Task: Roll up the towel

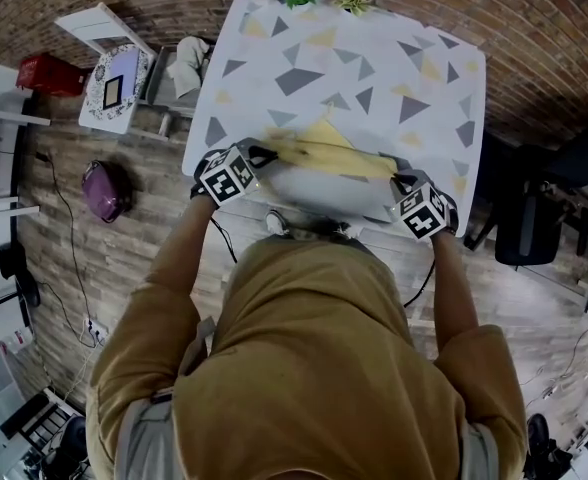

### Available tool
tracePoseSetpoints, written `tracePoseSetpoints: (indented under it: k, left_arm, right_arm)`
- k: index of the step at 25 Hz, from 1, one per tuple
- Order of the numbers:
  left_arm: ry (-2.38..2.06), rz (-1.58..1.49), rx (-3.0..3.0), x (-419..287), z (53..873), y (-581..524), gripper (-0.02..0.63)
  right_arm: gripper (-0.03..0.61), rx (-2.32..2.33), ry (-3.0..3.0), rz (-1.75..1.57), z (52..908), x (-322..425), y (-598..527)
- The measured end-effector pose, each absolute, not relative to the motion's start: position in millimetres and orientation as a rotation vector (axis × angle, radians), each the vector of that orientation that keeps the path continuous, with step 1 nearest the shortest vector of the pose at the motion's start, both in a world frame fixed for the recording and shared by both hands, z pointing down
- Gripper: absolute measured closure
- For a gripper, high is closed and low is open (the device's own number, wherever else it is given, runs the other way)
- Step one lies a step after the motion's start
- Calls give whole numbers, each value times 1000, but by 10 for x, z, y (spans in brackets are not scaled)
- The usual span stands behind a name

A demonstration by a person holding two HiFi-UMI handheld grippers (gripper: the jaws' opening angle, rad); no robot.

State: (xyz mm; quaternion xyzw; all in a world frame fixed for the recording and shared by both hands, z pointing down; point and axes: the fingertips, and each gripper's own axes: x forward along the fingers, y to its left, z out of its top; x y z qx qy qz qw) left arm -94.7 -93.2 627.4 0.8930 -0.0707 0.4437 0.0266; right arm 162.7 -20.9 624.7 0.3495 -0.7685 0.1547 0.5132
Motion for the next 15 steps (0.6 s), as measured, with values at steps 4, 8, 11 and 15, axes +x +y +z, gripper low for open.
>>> tracePoseSetpoints:
  k: [4, 8, 11, 15]
  left_arm:
    - [-214, 1360, 2759, -916, 6169, -1083, 531]
    - [-194, 1364, 2751, -895, 6129, -1153, 532]
    - [-188, 1357, 2747, -889, 6114, -1189, 532]
    - [-222, 1311, 2743, -895, 6060, -1251, 532]
  right_arm:
    - [560, 826, -1871, 398, 6161, 1644, -315]
    - [560, 823, -1884, 390, 6041, 1665, -449]
    - [560, 833, -1892, 389, 5979, 1678, -502]
    - [560, 854, -1908, 405, 5912, 1682, -531]
